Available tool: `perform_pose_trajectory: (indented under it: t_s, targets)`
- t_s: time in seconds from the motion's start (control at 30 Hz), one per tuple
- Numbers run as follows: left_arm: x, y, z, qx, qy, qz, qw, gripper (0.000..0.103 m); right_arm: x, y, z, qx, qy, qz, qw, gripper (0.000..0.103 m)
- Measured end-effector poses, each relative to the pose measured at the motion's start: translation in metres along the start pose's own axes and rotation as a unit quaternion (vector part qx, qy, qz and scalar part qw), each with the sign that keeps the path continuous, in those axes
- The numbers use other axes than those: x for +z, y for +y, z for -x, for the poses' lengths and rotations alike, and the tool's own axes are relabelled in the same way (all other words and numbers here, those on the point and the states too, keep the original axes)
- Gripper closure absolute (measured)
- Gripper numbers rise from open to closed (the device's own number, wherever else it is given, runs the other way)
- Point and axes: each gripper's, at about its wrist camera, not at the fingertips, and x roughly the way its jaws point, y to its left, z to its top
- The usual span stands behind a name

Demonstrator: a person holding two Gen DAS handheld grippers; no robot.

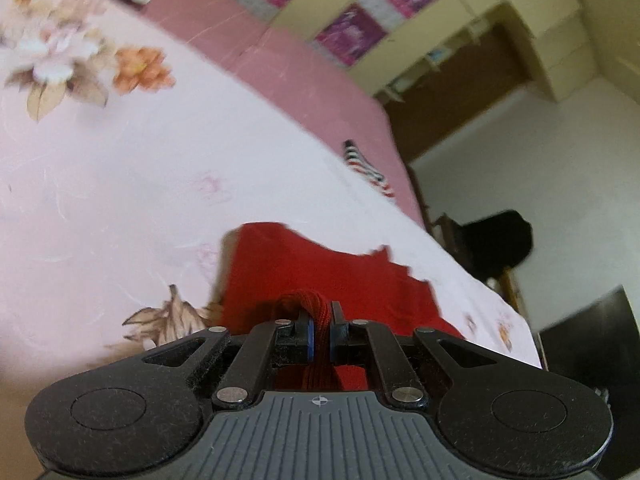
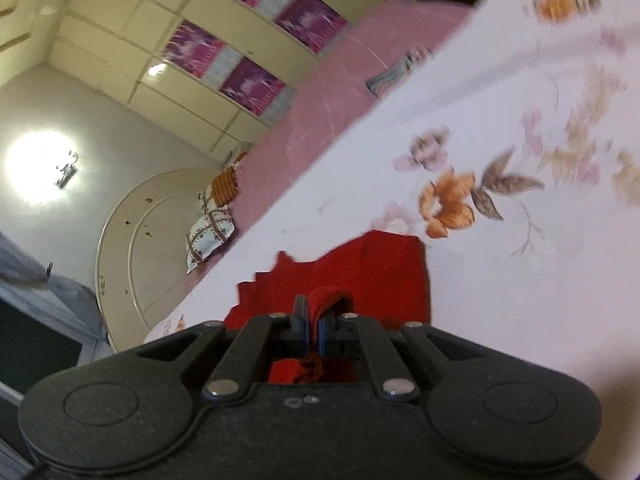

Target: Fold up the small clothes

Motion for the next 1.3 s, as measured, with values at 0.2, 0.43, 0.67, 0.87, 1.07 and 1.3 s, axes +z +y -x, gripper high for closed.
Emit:
perform_pose_trajectory:
  t_s: [0.2, 0.43, 0.67, 0.87, 1.07, 1.3]
  targets:
    - [0.005, 0.003, -0.031, -0.011, -0.007, 0.029, 0.9995, 0.097, 0.007, -0.032, -0.041, 0.008, 0.020, -0.050, 0.999, 0.098]
    - [0.012, 0.008, -0.048, -0.025, -0.043, 0.060, 0.9970, 0.096, 0.019, -0.040, -0.054, 0.032, -0.008, -0.075, 0.997, 0.076]
    - [0.004, -0.001, -0.032, -0.052, -0.087, 0.026, 0.9945, 0.021, 0.027, -0.031, -0.046, 0.026, -0.030, -0.041, 0.998, 0.046]
    - [0.000, -0.031, -0.025, 0.051, -0.035, -0.154, 0.9862, 0.053, 0.022, -0.010, -0.033, 0.007, -0.025, 0.028, 0.999, 0.048]
    - [-0.045, -0.033, 0.013, 0.082, -0.006, -0.241, 0.9670, 0.053, -0.028, 0.021, 0.008, -0.030, 0.005, 0.170, 0.985, 0.058]
    - [-0.066, -0.034, 0.016, 0.095, 0.008, -0.246, 0.9645, 0.099, -0.052, 0.029, 0.003, -0.061, 0.031, 0.203, 0.977, 0.098]
